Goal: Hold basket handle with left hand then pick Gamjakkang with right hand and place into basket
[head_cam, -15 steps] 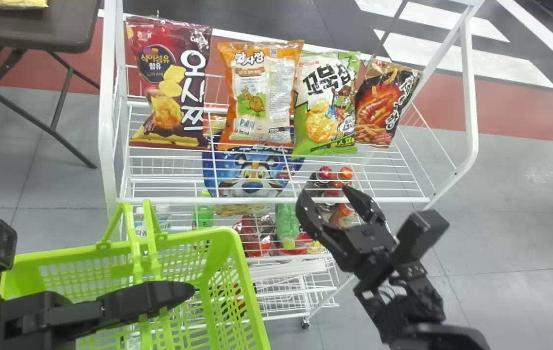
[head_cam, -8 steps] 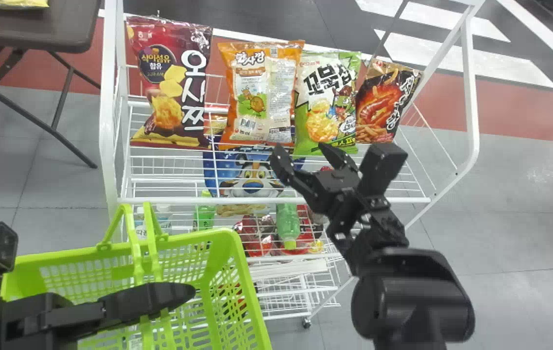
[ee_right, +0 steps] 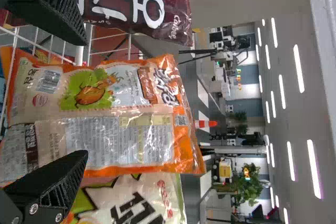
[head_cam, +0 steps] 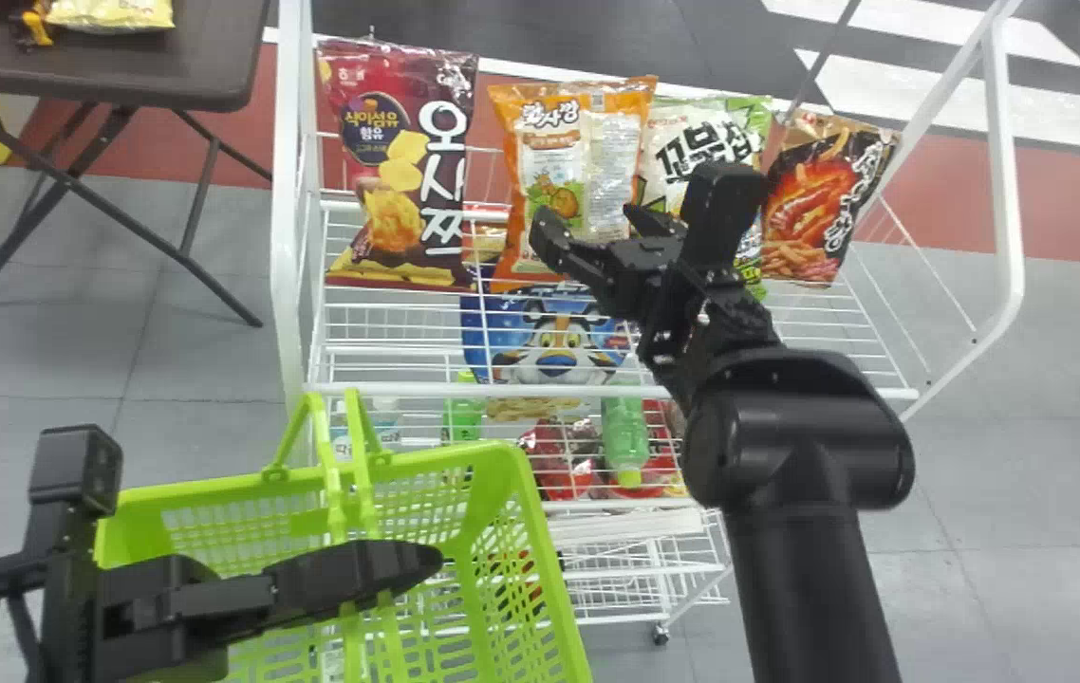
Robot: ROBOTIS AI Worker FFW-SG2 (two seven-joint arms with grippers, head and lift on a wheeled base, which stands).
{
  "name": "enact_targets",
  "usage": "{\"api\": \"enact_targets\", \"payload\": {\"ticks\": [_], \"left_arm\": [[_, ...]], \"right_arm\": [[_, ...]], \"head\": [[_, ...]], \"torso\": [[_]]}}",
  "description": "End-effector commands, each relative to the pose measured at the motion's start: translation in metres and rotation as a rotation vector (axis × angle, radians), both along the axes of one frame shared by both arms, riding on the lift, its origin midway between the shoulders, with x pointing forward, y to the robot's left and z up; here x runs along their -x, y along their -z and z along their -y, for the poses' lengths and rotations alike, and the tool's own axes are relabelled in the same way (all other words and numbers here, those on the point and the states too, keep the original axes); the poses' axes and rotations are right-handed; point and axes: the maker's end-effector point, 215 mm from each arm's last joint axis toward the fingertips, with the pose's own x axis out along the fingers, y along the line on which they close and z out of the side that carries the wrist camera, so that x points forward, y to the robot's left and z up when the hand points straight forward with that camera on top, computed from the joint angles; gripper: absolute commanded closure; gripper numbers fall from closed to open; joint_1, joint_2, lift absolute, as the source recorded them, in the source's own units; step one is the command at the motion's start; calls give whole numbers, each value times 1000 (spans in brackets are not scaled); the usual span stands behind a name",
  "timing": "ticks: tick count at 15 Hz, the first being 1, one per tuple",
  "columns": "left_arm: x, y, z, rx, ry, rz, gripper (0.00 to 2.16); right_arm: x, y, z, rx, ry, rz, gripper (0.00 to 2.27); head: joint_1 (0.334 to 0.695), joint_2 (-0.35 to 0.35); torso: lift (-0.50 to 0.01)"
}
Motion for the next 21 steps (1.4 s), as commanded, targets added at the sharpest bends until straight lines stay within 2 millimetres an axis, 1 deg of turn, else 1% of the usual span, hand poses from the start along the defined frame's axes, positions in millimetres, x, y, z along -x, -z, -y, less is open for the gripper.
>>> {"api": "enact_targets", "payload": {"ticks": [1,5,6,7,8,9,11,12,13,14,16,18,19,21], "left_arm": [[1,0,-1,4,-2,-3,2145],[1,0,-4,10,-4,-7,2145],[1,0,-5,11,-6,-7,2145],[1,0,-5,11,-6,-7,2145],[1,0,-5,10,-6,-7,2145],[2,1,-6,10,-7,-10,2145],[3,1,-6,11,-6,-12,2145],[3,1,-6,13,-6,-12,2145],[3,1,-6,14,-6,-13,2145],[3,1,-6,12,-6,-12,2145],[3,0,-6,14,-6,-12,2145],[3,0,-6,16,-6,-13,2145],[4,0,-6,16,-4,-12,2145],[4,0,-6,16,-4,-13,2145]], "right_arm": [[-19,6,-7,34,2,-40,60],[-28,25,-14,70,19,-110,56],[-32,29,-15,79,16,-122,97],[-34,32,-14,83,17,-134,198],[-35,34,-15,87,15,-141,360],[-35,34,-14,93,17,-143,643],[-33,40,-14,107,16,-164,1696],[-29,46,-15,110,16,-179,2094],[-26,45,-13,114,27,-172,2145],[-23,45,-10,120,34,-168,2250],[-15,39,-2,148,53,-148,2250],[-10,28,3,154,70,-123,2250],[-4,28,10,166,95,-132,2250],[11,23,16,169,109,-144,2250]], "head": [[695,-221],[695,-199],[695,-196],[695,-192],[695,-186],[695,-184],[695,-183],[695,-183],[695,-183],[695,-184],[695,-187],[695,-198],[695,-202],[695,-213]], "torso": [[-17],[-17],[-17],[-17],[-17],[-17],[-17],[-17],[-17],[-17],[-17],[-17],[-17],[-17]]}}
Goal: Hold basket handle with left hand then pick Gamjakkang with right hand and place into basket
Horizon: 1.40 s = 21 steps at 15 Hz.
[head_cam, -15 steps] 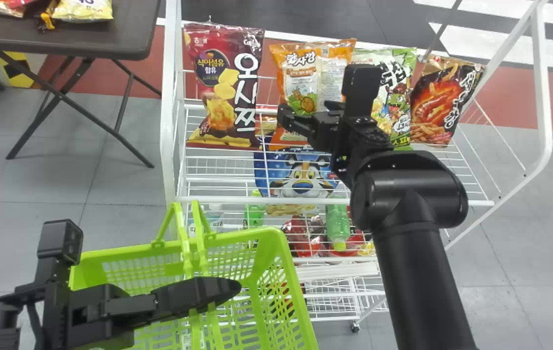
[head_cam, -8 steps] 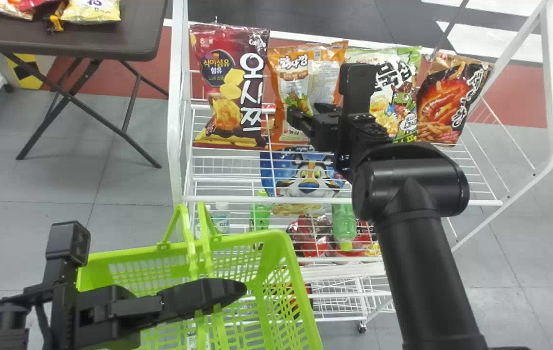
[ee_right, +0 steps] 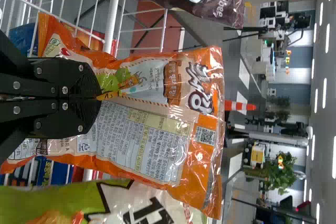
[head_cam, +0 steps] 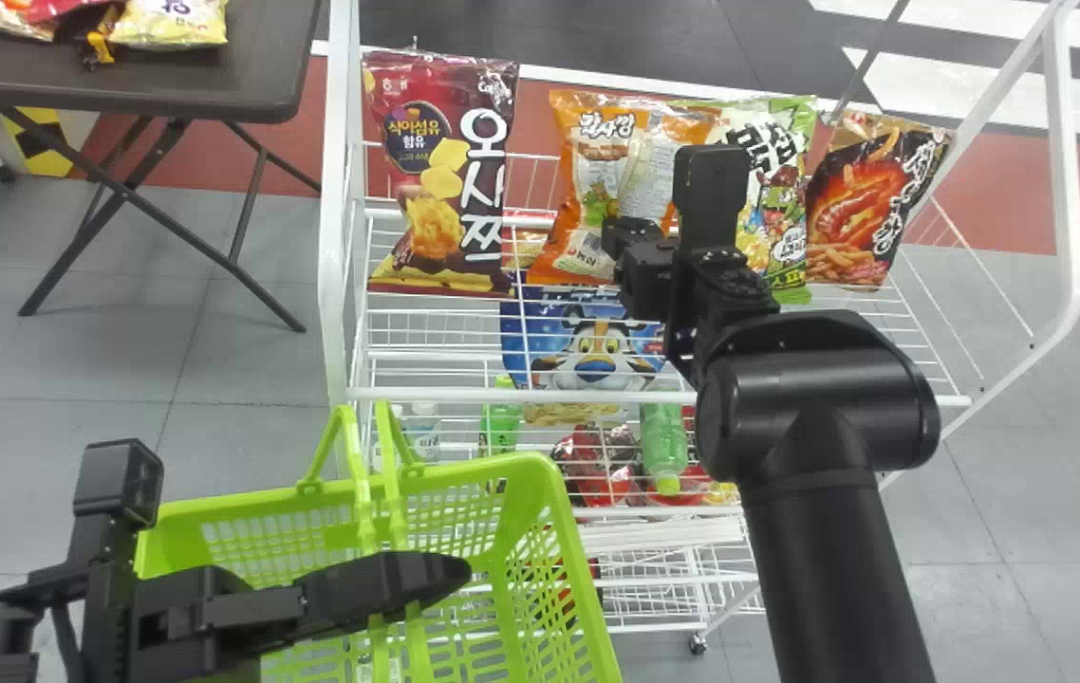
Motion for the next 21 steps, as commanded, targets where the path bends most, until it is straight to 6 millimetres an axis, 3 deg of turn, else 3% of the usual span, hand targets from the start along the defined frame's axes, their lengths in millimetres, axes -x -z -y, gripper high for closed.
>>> {"api": "enact_targets", "payload": {"ticks": [1,5,7,11,16,19,21], "left_arm": [[0,0,-1,0,-1,-1,2145],[0,1,0,-1,0,-2,2145],[0,1,0,-1,0,-2,2145],[0,1,0,-1,-2,-2,2145],[-2,0,1,2,-2,0,2145],[-2,0,2,4,-2,-2,2145],[-2,-1,2,7,-3,-2,2145]], "right_arm": [[21,-5,5,-1,14,-17,2250],[58,-39,-2,-17,8,-4,2250],[83,-46,-6,-39,7,-47,2250],[147,-28,-22,-54,-7,-239,2250],[222,-8,-59,-100,-104,-423,2250],[238,-27,-95,-119,-206,-391,2253],[246,-27,-117,-117,-256,-394,2250]], "head": [[695,-217],[695,-236],[695,-236],[695,-239],[695,-224],[695,-203],[695,-166]], "torso": [[-17],[-17],[-17],[-17],[-17],[-17],[-17]]}}
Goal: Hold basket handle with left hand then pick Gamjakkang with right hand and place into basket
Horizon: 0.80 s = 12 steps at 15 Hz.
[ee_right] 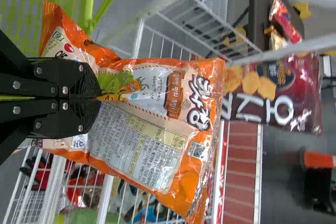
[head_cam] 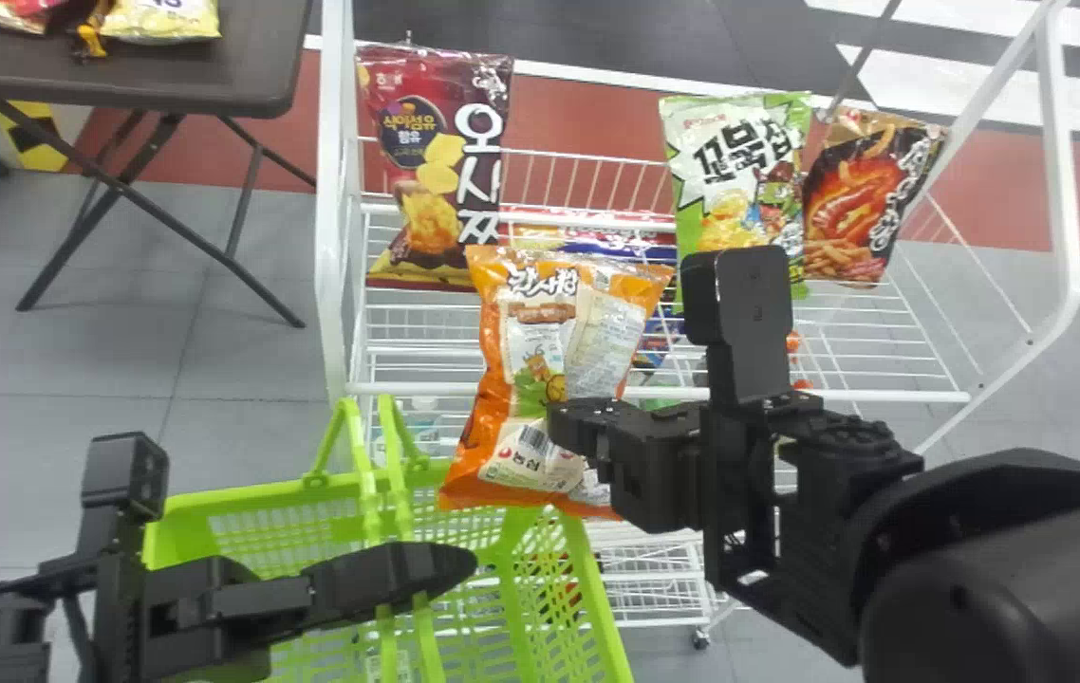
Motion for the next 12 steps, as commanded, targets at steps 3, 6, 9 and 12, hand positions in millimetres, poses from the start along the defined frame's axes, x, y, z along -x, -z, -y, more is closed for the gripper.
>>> {"api": "enact_targets", "payload": {"ticks": [3,6,9,12], "left_arm": [[0,0,0,1,-1,0,2145],[1,-1,2,4,2,0,2145],[1,-1,1,5,3,0,2145],[0,0,1,9,1,-4,2145]], "right_arm": [[30,14,-43,-1,-108,-42,2253],[49,32,-61,11,-162,-86,2250],[52,43,-55,34,-160,-106,815],[52,41,-49,15,-153,-109,-1]], "head": [[695,-120],[695,-66],[695,-44],[695,-47]], "torso": [[-17],[-17],[-17],[-17]]}}
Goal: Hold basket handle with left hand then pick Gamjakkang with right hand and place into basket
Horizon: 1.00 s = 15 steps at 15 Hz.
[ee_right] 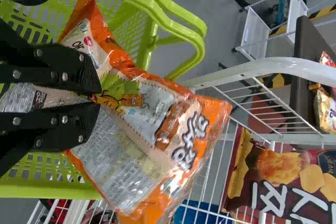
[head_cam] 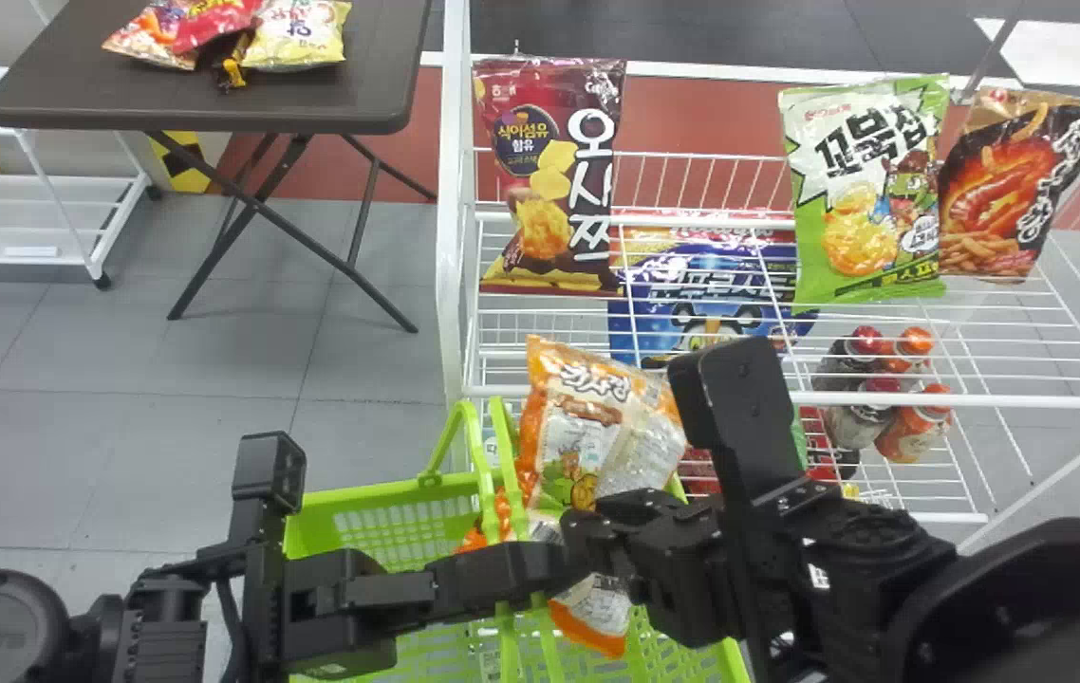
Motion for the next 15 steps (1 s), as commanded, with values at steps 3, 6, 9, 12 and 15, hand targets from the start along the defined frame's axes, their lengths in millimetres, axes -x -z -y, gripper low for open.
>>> {"api": "enact_targets", "payload": {"ticks": [3,6,9,12,15], "left_arm": [[0,0,-1,6,-1,-4,2145],[0,0,-1,7,-2,-5,2145],[0,0,-1,9,-2,-7,2145],[1,0,0,10,1,-7,2145],[2,0,0,14,1,-11,2145]], "right_arm": [[-5,-8,21,-2,48,15,60],[-11,-6,56,6,125,11,76],[-25,11,113,46,249,15,76],[-78,-11,160,-52,356,207,76],[-121,-50,211,-145,443,450,76]], "head": [[695,-59],[695,-92],[695,-165],[695,-261],[695,-306]], "torso": [[-17],[-17],[-17],[-17],[-17]]}}
